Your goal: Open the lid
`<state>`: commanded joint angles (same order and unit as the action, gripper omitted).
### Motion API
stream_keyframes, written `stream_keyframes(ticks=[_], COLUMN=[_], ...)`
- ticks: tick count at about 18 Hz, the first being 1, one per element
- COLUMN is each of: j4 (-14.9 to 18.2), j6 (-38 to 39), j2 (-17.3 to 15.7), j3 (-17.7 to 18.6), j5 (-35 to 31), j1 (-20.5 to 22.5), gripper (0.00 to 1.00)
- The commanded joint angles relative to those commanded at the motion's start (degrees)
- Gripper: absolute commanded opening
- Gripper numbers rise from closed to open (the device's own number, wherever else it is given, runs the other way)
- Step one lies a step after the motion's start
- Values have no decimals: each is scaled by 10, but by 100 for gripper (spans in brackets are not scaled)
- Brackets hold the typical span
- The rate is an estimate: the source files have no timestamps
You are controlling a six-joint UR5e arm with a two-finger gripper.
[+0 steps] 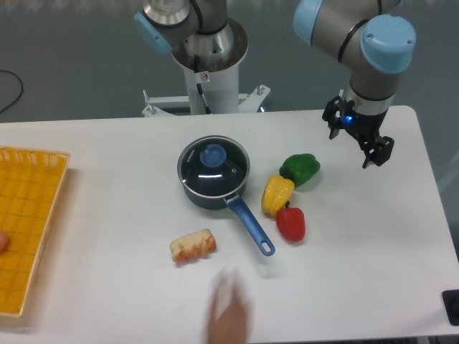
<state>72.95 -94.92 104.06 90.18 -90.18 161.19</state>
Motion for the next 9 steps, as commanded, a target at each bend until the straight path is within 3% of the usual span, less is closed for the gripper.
stream_keyframes(ticks=[9], j4=[-9], j6=[3], j2=[-1], j3=[9], j5=[3], j1=[-2], gripper=[100])
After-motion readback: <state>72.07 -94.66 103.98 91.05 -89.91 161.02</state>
